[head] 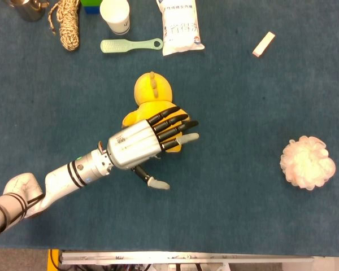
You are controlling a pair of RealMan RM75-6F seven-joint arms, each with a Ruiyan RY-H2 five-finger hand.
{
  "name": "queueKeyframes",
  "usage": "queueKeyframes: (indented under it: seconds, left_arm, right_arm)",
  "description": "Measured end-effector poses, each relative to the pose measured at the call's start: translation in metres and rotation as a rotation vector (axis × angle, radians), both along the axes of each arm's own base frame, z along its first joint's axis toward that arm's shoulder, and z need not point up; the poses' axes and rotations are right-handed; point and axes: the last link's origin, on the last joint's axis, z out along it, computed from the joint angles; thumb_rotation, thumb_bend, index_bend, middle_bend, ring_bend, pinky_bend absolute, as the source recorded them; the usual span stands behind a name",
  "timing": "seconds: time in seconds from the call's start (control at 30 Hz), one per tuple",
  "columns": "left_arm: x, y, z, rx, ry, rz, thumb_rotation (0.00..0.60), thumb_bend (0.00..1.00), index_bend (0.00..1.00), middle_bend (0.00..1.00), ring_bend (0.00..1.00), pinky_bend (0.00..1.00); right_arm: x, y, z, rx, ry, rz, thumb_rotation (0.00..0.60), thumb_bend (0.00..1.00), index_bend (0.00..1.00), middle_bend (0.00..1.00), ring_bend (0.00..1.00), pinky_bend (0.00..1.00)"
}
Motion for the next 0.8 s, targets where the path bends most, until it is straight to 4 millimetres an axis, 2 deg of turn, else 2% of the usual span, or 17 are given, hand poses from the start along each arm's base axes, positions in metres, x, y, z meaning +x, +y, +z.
queueKeyframes:
  seconds: [0.03,0.1,0.2,0.53,0.8]
  left_arm:
    - [0.0,-0.002,-0.001,0.005,0.002,-0.005,0.037,0.06,0.05,0.0,0.01,0.0]
    - [0.001,-0.006,-0.006,0.012,0.005,-0.008,0.147,0.06,0.05,0.0,0.01,0.0]
    - [0.0,-0.009,-0.012,0.02,0.018,-0.006,0.228,0.06,0.05,0.0,0.01,0.0]
    - [-0.005,-0.01,-0.024,0.009,0.065,0.007,0.241,0.06,0.05,0.0,0.01,0.0]
    - [-0.009,0.001,-0.026,0.019,0.084,0.048,0.239,0.06,0.05,0.0,0.01,0.0]
  right_arm:
    - [0.0,0.0,0.0,-0.001,-0.001,-0.001,0.6,0.13,0.13,0.28,0.16,0.22]
    - [-0.001,0.001,0.001,-0.004,-0.003,-0.003,0.6,0.13,0.13,0.28,0.16,0.22]
    - [-0.001,0.003,0.002,-0.007,-0.002,-0.004,0.6,0.13,0.13,0.28,0.16,0.22]
    - [-0.003,0.005,0.003,-0.012,-0.006,-0.01,0.6,0.13,0.13,0.28,0.16,0.22]
    - [-0.005,0.005,0.004,-0.019,-0.01,-0.015,0.6,0.13,0.13,0.28,0.16,0.22]
